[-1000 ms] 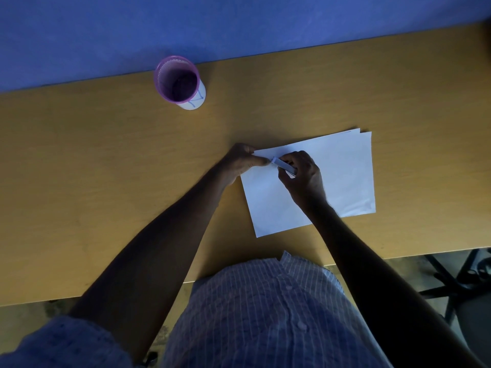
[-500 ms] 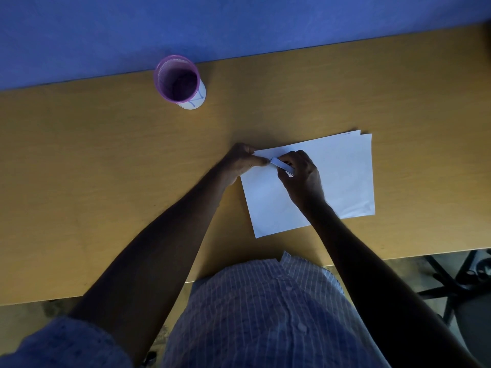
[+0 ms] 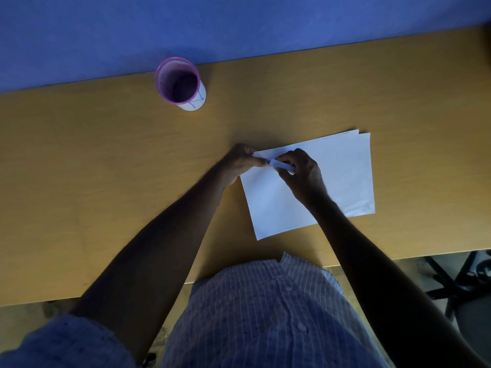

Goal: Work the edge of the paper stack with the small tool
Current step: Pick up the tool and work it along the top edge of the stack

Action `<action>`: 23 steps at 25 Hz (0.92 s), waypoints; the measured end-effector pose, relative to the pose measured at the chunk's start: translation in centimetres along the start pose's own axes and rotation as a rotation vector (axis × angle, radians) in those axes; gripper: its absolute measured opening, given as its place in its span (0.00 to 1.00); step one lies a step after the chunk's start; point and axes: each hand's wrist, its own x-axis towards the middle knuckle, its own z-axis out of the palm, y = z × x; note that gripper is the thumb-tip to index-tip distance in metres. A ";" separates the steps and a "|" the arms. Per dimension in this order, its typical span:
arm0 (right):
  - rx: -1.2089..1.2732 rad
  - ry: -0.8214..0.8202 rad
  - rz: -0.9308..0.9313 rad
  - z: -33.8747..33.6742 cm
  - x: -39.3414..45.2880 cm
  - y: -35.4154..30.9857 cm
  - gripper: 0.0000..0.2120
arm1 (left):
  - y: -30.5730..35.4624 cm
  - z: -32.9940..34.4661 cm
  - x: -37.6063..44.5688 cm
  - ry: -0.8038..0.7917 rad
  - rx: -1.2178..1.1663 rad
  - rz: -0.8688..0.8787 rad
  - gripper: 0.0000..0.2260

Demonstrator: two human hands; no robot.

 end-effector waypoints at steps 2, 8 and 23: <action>0.006 0.020 -0.010 0.2 -0.1 -0.1 0.10 | 0.0 0.0 -0.2 -0.007 -0.006 0.006 0.11; 0.139 -0.113 0.225 -0.4 0.8 0.0 0.09 | 0.3 -0.2 -0.7 -0.034 -0.044 0.025 0.13; 0.266 -0.161 0.374 -1.9 1.3 0.2 0.04 | 0.8 -0.6 -0.8 -0.077 -0.078 0.003 0.18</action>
